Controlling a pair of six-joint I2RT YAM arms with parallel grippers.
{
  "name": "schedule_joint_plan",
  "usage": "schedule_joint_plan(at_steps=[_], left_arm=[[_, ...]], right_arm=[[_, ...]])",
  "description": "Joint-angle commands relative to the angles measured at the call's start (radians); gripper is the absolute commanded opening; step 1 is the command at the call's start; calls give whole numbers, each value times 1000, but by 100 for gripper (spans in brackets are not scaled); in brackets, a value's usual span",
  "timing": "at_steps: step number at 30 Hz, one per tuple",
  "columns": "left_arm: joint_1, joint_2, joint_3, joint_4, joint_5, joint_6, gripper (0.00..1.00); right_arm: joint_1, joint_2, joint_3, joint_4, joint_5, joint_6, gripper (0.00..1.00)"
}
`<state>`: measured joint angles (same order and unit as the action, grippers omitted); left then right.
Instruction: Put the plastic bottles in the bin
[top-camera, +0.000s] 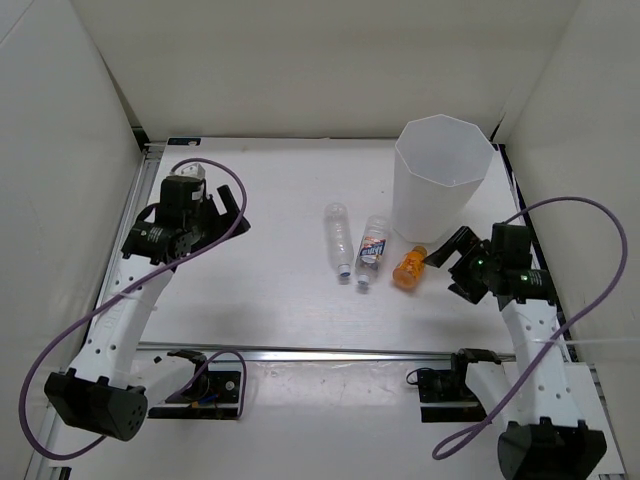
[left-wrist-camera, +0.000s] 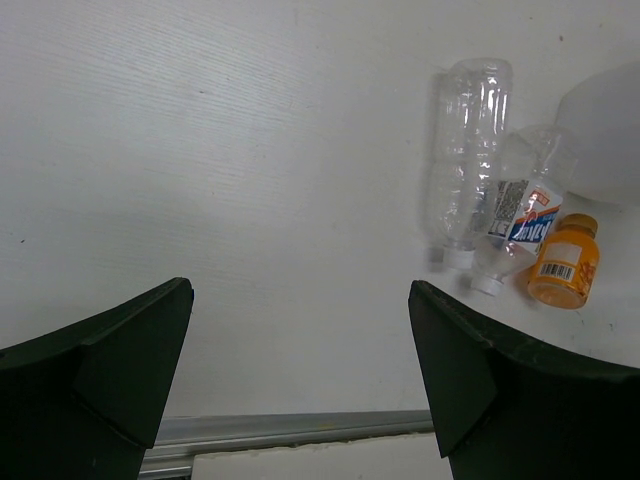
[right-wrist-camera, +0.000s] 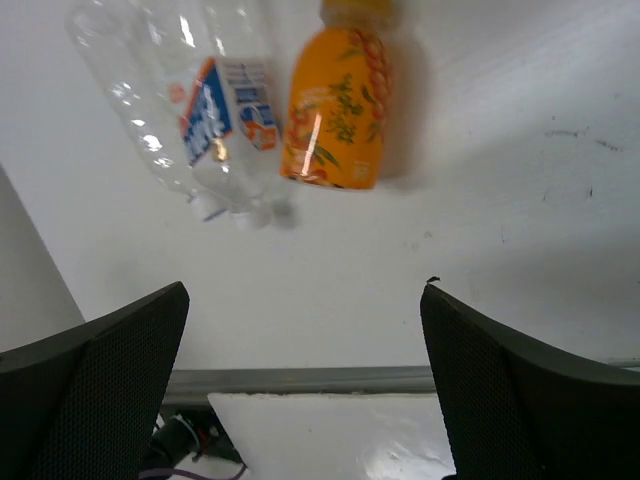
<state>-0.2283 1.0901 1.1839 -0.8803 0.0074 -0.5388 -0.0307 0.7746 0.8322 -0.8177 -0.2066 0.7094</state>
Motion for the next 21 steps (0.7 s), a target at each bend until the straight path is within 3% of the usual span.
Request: schedule_joint_plan(at_steps=[1, 7, 21], left_arm=[[-40, -32, -10, 14, -7, 10, 100], [-62, -42, -41, 14, -18, 10, 100], [-62, -42, -1, -26, -38, 19, 100]], right_arm=[[3, 58, -28, 58, -89, -40, 100], [15, 181, -154, 235, -147, -30, 100], [68, 518, -105, 425, -117, -11, 100]])
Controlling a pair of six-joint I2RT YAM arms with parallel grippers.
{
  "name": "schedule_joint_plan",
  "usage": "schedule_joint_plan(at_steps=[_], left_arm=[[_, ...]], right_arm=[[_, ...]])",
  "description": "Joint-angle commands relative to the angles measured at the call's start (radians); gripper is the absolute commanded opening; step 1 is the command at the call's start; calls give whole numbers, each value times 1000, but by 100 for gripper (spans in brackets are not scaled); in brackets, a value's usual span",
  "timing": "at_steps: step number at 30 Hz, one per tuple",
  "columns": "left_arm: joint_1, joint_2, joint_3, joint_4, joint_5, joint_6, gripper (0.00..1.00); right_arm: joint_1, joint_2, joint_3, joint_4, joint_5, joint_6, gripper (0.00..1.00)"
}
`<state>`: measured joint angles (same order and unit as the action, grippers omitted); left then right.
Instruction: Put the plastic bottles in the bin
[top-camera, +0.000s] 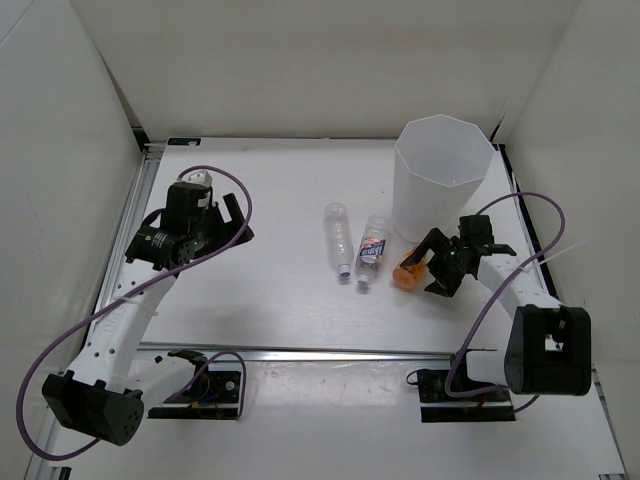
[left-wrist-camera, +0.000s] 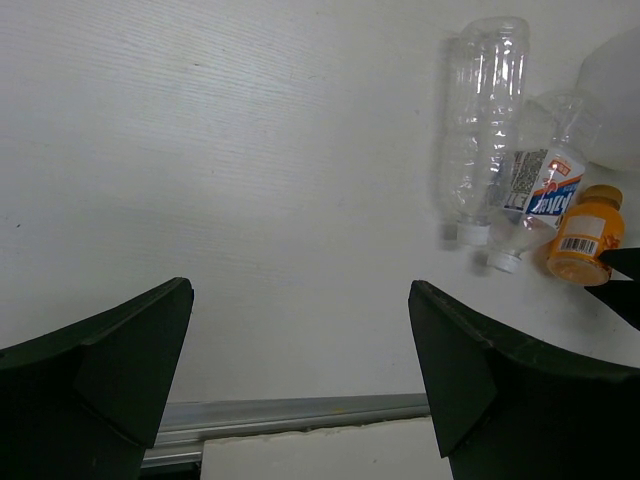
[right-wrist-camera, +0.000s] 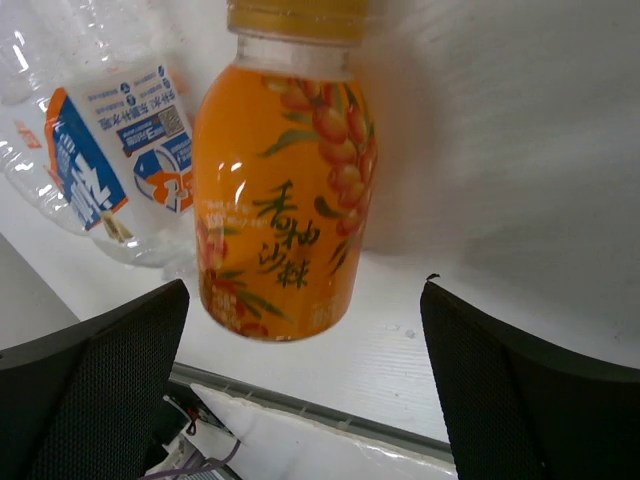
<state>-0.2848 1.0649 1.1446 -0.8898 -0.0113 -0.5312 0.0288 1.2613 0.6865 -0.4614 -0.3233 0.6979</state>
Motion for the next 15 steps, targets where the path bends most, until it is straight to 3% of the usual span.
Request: schedule_joint_plan(at_steps=[1, 7, 9, 10, 13, 15], left_arm=[[-5, -17, 38, -29, -19, 11, 100], [-5, -8, 49, -58, -29, 11, 100], [-5, -8, 49, -58, -29, 11, 100], [-5, -8, 49, -58, -29, 11, 100], [-5, -8, 49, -58, -29, 2, 100], [-5, 1, 49, -58, -29, 2, 100]], right_arm=[[8, 42, 41, 79, 0, 0, 100], [8, 145, 79, 119, 0, -27, 97], [-1, 165, 93, 119, 0, -37, 87], [-12, 179, 105, 119, 9, -37, 72], [-33, 179, 105, 96, 9, -37, 50], [-33, 142, 105, 52, 21, -48, 46]])
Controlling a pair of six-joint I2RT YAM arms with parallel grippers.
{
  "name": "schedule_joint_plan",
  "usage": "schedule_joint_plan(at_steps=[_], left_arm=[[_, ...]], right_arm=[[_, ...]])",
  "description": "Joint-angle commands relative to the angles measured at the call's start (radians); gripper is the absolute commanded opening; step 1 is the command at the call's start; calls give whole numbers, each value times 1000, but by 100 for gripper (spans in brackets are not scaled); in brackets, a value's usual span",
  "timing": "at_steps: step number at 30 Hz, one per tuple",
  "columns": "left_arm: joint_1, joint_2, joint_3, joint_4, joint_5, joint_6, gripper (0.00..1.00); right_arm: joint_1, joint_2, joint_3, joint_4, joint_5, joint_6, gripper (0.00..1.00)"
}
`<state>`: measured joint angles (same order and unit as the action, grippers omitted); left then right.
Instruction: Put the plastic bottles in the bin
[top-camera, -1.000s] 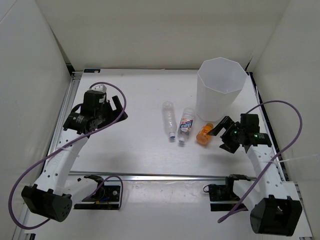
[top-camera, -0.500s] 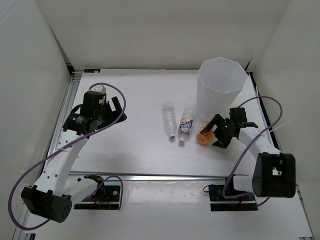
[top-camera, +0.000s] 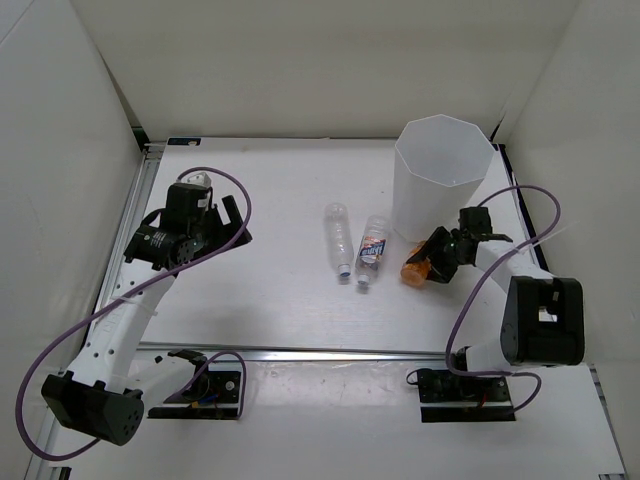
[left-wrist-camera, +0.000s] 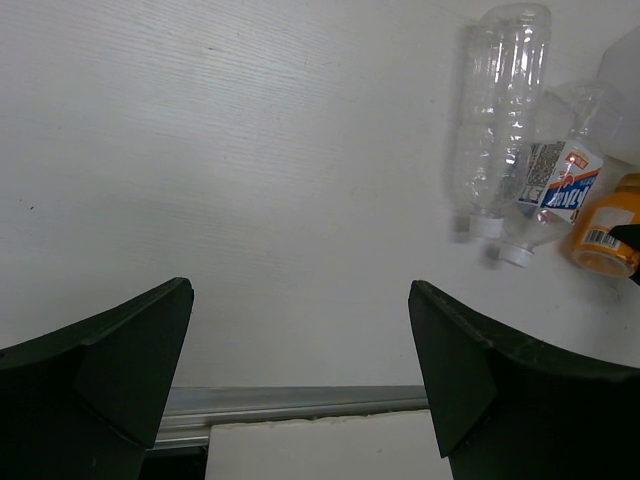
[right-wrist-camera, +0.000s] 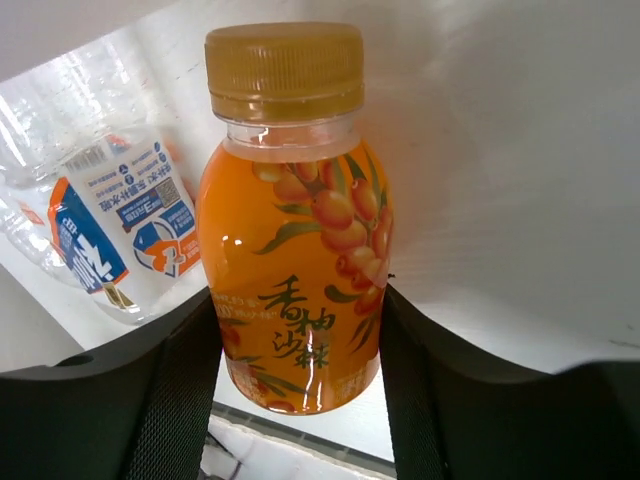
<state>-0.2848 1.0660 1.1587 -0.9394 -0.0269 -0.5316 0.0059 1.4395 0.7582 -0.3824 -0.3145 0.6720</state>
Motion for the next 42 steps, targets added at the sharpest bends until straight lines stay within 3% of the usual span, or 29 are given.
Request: schedule_joint_plan(at_steps=[1, 7, 9, 10, 12, 13, 18, 23, 28, 32, 37, 41, 42], left_arm=[[-5, 0, 35, -9, -13, 2, 100], [-5, 21, 35, 13, -33, 2, 100], [-5, 22, 45, 13, -42, 2, 100], [-5, 22, 45, 13, -42, -7, 100], [-5, 31, 45, 22, -51, -7, 100], [-5, 31, 36, 34, -51, -7, 100], [-5, 40, 16, 54, -22, -16, 100], [-14, 75, 38, 73, 5, -25, 100], [-14, 100, 105, 73, 18, -16, 100], [-14, 132, 140, 82, 18, -27, 100], [-14, 198, 213, 103, 60, -54, 100], [-14, 342, 327, 226, 299, -54, 100], [-14, 442, 361, 226, 336, -82, 100]], right_arm=[[-11, -56, 33, -48, 12, -22, 44], [-1, -397, 64, -311, -9, -3, 36], [14, -467, 143, -387, 3, 8, 33], [46, -514, 261, -438, 30, 8, 33], [75, -524, 408, -487, 78, 8, 33], [75, -486, 575, -527, 87, -2, 33], [95, -268, 1015, -532, 149, -51, 33], [68, -66, 1142, -409, 201, -80, 43], [59, 50, 1161, -375, 215, -123, 82], [23, 120, 1231, -372, 129, -170, 100], [14, 86, 1366, -421, 141, -180, 100], [14, 3, 1357, -412, 132, -198, 100], [14, -13, 1339, -412, 117, -198, 100]])
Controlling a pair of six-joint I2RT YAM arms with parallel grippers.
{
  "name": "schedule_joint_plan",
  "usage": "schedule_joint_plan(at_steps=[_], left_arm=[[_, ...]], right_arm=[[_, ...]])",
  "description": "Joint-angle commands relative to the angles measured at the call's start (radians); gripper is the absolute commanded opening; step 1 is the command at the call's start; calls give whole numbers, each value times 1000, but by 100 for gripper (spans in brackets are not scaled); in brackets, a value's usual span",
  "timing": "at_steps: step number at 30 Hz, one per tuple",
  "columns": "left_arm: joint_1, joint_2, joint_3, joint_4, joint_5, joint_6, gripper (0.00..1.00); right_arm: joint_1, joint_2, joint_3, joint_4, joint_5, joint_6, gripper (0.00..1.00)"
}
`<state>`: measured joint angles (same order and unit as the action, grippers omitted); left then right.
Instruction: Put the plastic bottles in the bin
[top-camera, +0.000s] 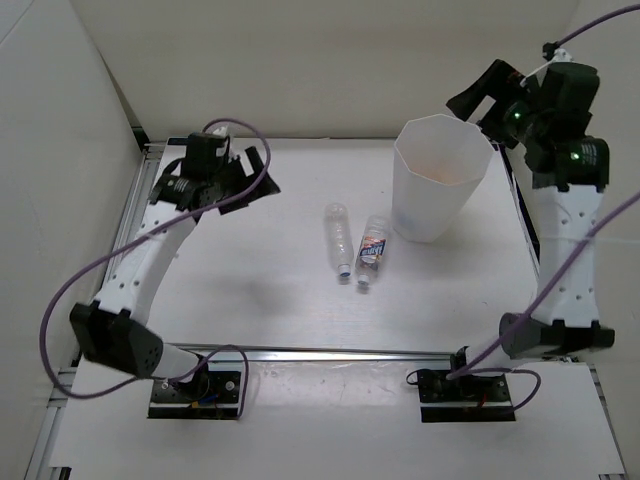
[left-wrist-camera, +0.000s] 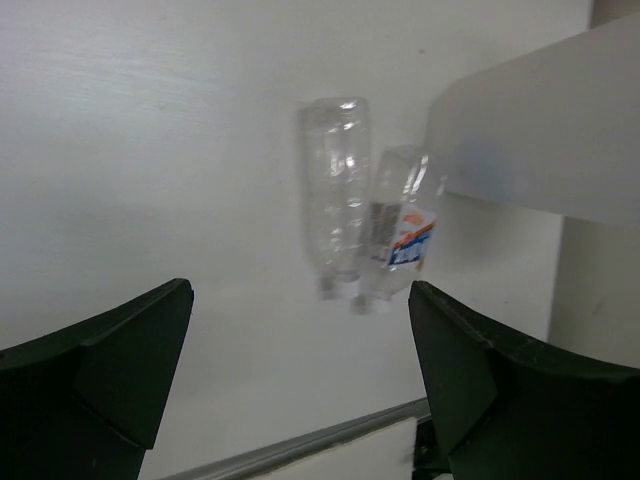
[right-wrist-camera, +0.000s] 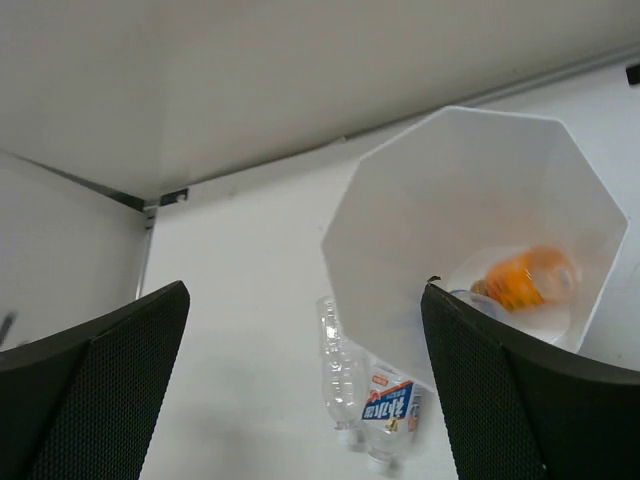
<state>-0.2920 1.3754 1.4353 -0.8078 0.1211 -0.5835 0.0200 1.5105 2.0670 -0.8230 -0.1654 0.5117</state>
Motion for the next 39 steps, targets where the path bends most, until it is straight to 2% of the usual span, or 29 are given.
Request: schedule_joint_plan(at_steps=[1, 3, 7, 10, 16, 22, 31, 36, 39], left_arm=[[-16, 186, 117, 105, 248, -42, 100], [-28, 305, 198, 105, 258, -82, 100], [-53, 431, 272, 105, 201, -117, 100], [-71, 541, 352, 105, 221, -118, 100], [-154, 715, 523, 105, 167, -62, 100], [-174, 783, 522, 105, 144, -52, 100], [-231, 938, 567, 105, 187, -22, 100], [-231, 972, 519, 105, 225, -22, 100], [-222, 981, 519, 105, 265, -22, 92]], right_arm=[[0, -114, 19, 28, -33, -38, 100], [-9, -136, -19, 19, -46, -26, 100], [-9, -161, -59, 8, -69, -4, 100], [-9, -173, -87, 8, -59, -4, 100], [-9, -151, -48, -2, -36, -13, 100], [-9, -131, -21, -11, -2, -32, 100], [-9, -131, -45, -21, 56, -70, 100], [-9, -141, -54, -30, 92, -79, 100], [-9, -150, -65, -30, 101, -79, 100]])
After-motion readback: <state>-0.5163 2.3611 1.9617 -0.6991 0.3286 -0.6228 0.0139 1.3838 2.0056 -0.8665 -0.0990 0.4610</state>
